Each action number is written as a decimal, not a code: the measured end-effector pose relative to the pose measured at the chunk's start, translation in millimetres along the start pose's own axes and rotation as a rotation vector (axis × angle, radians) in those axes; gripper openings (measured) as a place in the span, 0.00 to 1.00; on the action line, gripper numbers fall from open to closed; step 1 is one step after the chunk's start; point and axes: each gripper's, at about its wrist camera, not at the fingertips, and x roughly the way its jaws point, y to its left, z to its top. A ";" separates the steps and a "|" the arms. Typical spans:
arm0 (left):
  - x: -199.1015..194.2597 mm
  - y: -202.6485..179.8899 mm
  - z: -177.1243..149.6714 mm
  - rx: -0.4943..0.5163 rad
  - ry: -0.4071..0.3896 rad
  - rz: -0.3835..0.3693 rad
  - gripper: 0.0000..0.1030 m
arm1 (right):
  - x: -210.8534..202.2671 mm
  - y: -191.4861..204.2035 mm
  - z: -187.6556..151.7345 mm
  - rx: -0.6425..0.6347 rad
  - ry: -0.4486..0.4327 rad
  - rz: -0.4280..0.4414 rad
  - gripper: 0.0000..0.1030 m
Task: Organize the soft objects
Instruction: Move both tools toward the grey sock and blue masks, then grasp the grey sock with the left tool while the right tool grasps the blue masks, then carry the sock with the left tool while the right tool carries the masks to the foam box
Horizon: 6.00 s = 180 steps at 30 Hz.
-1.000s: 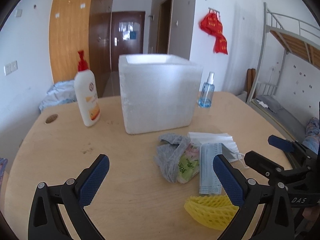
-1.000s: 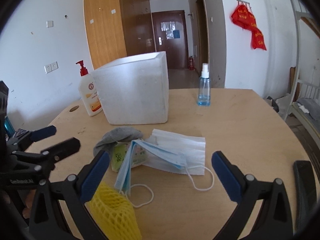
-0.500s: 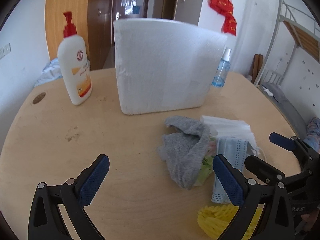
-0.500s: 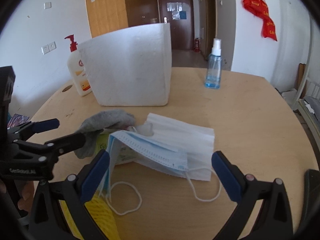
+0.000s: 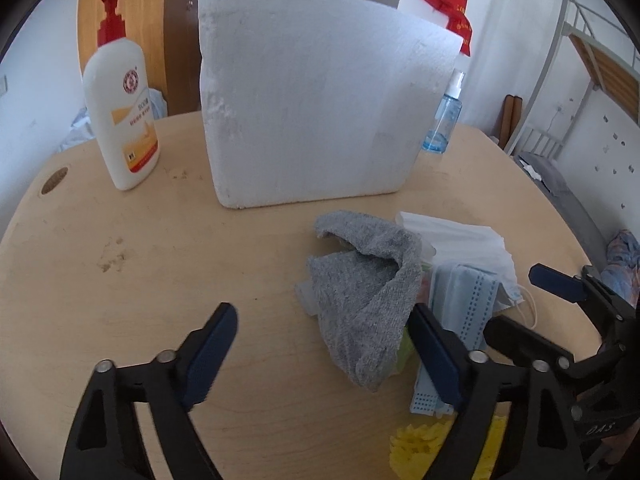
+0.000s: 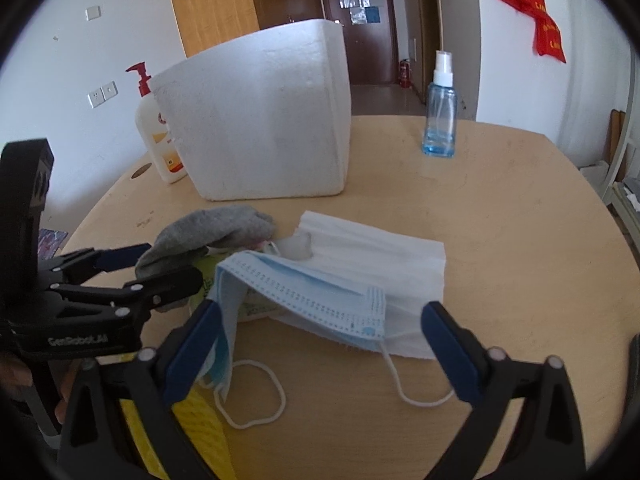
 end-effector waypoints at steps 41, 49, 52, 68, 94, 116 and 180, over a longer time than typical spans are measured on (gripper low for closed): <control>-43.9 2.0 0.5 -0.001 -0.107 -0.090 0.12 | -35.5 -6.5 4.3 0.044 -0.096 0.024 0.07; -49.5 5.0 -1.9 -0.008 -0.109 -0.094 0.12 | -25.2 9.8 -3.4 -0.059 -0.034 -0.048 0.11; -53.7 7.3 -1.0 -0.015 -0.125 -0.096 0.12 | -20.1 17.9 -2.2 -0.102 -0.022 -0.045 0.42; -68.0 25.1 -6.5 -0.053 -0.154 -0.109 0.12 | 24.4 37.4 15.7 -0.172 0.045 0.027 0.67; -108.9 9.1 -9.5 -0.019 -0.256 -0.088 0.12 | -56.4 30.2 10.1 -0.079 -0.126 0.010 0.08; -217.9 -22.0 -36.7 0.043 -0.563 0.048 0.12 | -152.2 53.3 10.5 -0.100 -0.414 0.061 0.08; -159.1 4.5 104.1 0.059 -0.519 0.073 0.12 | -74.8 52.3 140.7 -0.150 -0.391 0.016 0.08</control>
